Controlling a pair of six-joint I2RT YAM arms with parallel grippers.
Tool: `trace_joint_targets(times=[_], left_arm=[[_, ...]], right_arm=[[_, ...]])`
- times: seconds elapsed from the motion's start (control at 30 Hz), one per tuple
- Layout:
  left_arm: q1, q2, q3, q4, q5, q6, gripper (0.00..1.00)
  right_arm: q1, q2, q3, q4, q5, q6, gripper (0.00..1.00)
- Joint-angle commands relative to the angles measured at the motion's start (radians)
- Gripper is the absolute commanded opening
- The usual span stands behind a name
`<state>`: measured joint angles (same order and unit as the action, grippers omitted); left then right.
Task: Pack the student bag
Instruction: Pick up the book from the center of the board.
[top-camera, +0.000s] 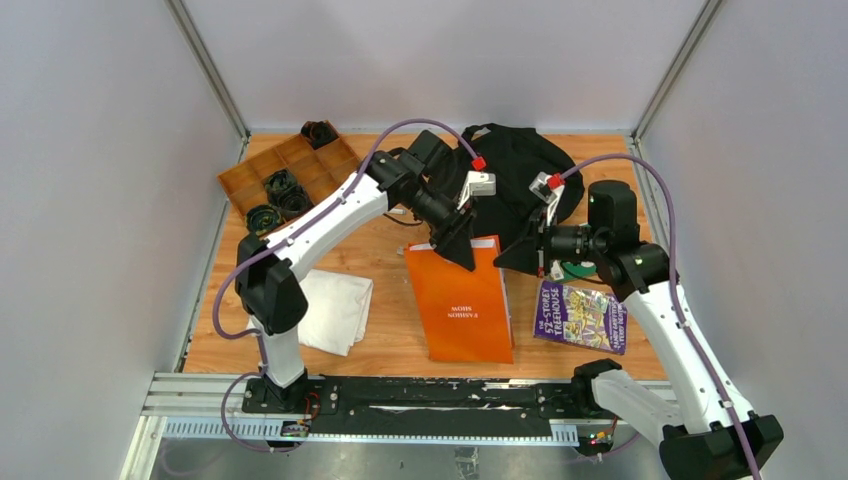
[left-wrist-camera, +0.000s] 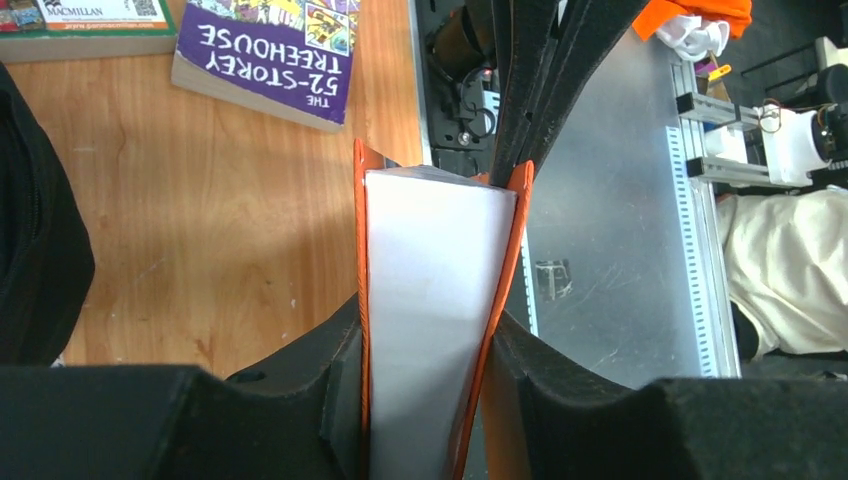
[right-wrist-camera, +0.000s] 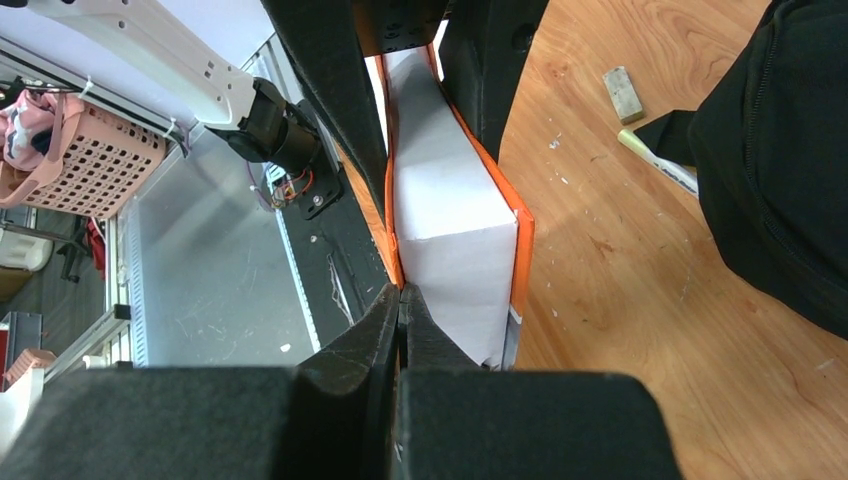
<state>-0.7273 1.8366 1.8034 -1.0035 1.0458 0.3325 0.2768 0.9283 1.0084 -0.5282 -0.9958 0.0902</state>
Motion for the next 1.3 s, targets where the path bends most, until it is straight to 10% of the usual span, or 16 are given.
trace_joint_targets(times=[0.0,0.1,0.2,0.37,0.63,0.93,1.1,1.27], left_arm=[[-0.003,-0.039,-0.013,-0.003,-0.005,-0.004,0.25],[0.001,-0.044,-0.012,-0.003,-0.022,-0.025,0.19],[0.018,-0.051,-0.006,-0.003,-0.049,-0.065,0.14],[0.061,-0.081,-0.004,-0.003,-0.045,-0.114,0.13],[0.163,-0.186,-0.005,0.069,-0.018,-0.367,0.11],[0.386,-0.497,-0.440,0.851,-0.173,-1.153,0.10],[0.411,-0.579,-0.512,0.794,-0.406,-1.204,0.09],[0.323,-0.630,-0.413,0.664,-0.614,-0.873,0.11]], right_arm=[[0.012,-0.002,0.018,0.086,-0.005,0.037,0.00],[0.012,0.012,0.012,0.094,0.017,0.061,0.04],[0.009,0.025,0.010,0.083,0.055,0.091,0.51],[-0.010,-0.024,0.031,0.022,0.182,0.096,0.75],[-0.167,-0.144,0.003,-0.033,0.150,0.159,0.82],[-0.229,-0.174,-0.003,-0.044,0.268,0.198,0.85],[-0.229,-0.152,0.034,-0.022,0.285,0.321,0.85],[-0.229,-0.162,-0.025,0.156,0.228,0.505,0.83]])
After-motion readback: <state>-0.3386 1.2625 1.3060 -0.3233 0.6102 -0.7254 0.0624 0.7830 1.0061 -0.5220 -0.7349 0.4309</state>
